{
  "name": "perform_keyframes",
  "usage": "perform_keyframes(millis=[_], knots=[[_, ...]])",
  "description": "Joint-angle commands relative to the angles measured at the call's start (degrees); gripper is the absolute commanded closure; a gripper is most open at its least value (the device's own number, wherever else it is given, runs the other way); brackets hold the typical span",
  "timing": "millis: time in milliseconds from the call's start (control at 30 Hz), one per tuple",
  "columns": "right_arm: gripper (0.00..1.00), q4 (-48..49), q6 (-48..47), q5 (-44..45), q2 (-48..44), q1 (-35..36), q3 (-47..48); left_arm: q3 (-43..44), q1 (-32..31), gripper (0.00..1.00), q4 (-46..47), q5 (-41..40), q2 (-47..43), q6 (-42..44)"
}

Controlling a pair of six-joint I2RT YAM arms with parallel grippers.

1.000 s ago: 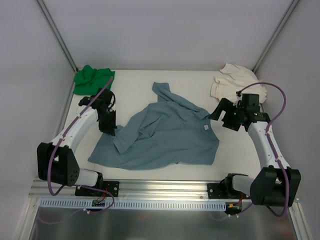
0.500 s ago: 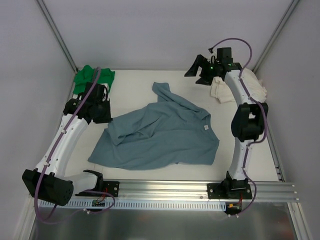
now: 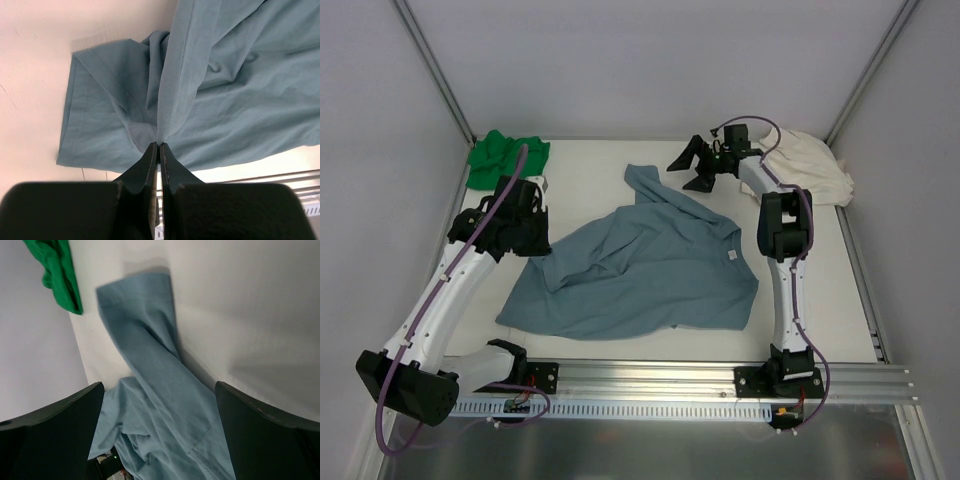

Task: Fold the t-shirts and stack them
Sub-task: Flatten out the tshirt

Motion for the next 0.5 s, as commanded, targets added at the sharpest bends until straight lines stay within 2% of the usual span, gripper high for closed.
perform_keyframes(millis=[0,200,467], knots=[[0.0,1.97,-1.88,0.02,-7.16,1.29,-8.53,-1.18,-0.39,1.0,-0.45,1.23,-1.69,-0.65],[0.0,5.31,-4.26,5.91,-21.75,0.15,-34.26,-2.59,-1.18,1.0,-0.36,1.76,-3.89,-1.61],[0.01,4.87,-6.46,15.32,-36.17,-1.25,-58.29,-3.56,-1.8,1.0,-2.29,1.76,-8.1,-2.23]])
